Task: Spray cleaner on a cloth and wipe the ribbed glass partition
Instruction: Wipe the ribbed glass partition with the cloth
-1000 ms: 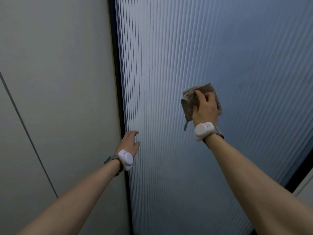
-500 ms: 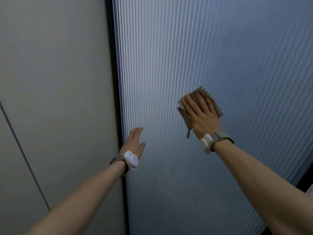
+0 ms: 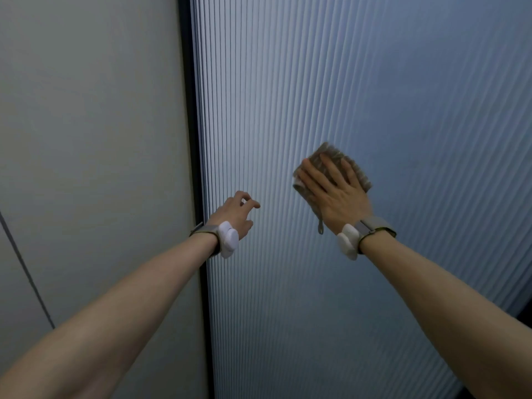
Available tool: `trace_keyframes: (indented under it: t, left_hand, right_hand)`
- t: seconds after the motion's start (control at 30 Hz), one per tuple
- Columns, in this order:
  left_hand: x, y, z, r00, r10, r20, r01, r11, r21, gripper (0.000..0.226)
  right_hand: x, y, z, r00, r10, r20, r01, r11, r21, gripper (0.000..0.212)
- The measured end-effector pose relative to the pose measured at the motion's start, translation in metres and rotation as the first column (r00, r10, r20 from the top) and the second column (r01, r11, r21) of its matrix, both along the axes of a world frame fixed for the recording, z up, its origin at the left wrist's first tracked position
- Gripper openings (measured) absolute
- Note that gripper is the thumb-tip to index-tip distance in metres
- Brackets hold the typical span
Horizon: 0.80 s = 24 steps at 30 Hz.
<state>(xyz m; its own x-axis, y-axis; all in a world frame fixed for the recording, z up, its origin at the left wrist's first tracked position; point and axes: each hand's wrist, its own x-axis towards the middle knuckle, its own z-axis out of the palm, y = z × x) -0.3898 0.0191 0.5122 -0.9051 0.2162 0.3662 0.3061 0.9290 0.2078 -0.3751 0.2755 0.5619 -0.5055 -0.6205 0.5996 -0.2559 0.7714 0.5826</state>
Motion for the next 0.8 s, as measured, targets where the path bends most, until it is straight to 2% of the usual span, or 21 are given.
trace_keyframes:
  t: [0.1, 0.17, 0.23, 0.3, 0.4, 0.5, 0.63, 0.73, 0.8]
  left_hand:
    - [0.001, -0.006, 0.006, 1.000, -0.004, 0.009, 0.005, 0.998, -0.061, 0.044]
    - [0.005, -0.012, 0.008, 0.999, -0.009, 0.031, 0.012, 0.993, -0.114, 0.045]
    - [0.007, -0.017, 0.008, 0.998, -0.018, 0.066, 0.028, 0.988, -0.152, 0.046]
    - [0.008, -0.022, 0.010, 0.995, -0.019, 0.094, 0.034, 0.986, -0.161, 0.046]
    - [0.006, -0.025, 0.012, 0.995, -0.023, 0.098, 0.039, 0.986, -0.163, 0.045]
    - [0.003, -0.027, 0.015, 0.994, -0.039, 0.104, 0.058, 0.981, -0.183, 0.044]
    - [0.000, -0.029, 0.012, 0.989, -0.056, 0.135, 0.084, 0.974, -0.209, 0.043]
    - [-0.001, -0.034, -0.002, 0.986, -0.057, 0.156, 0.089, 0.973, -0.211, 0.043]
    - [-0.002, -0.037, -0.014, 0.983, -0.054, 0.173, 0.092, 0.971, -0.219, 0.042]
  right_hand:
    - [0.002, -0.003, -0.037, 0.989, -0.031, 0.148, 0.003, 0.983, 0.185, 0.089]
    - [0.003, -0.004, -0.052, 0.975, -0.031, 0.218, -0.029, 0.964, 0.266, 0.090]
    - [0.006, -0.003, -0.044, 0.981, 0.027, 0.191, -0.085, 0.949, 0.304, 0.083]
    - [0.004, -0.009, -0.024, 0.993, 0.085, 0.088, -0.106, 0.957, 0.271, 0.075]
    - [-0.005, -0.021, 0.008, 0.997, 0.071, 0.004, -0.071, 0.988, 0.140, 0.070]
    - [-0.011, -0.034, 0.020, 1.000, 0.005, -0.013, -0.004, 0.997, 0.079, 0.070]
    - [-0.017, -0.036, 0.004, 0.997, 0.074, -0.013, -0.072, 0.993, 0.098, 0.077]
    - [-0.016, -0.041, -0.037, 0.990, 0.032, 0.138, -0.060, 0.978, 0.202, 0.097]
    - [-0.014, -0.043, -0.080, 0.963, 0.002, 0.270, -0.078, 0.959, 0.271, 0.091]
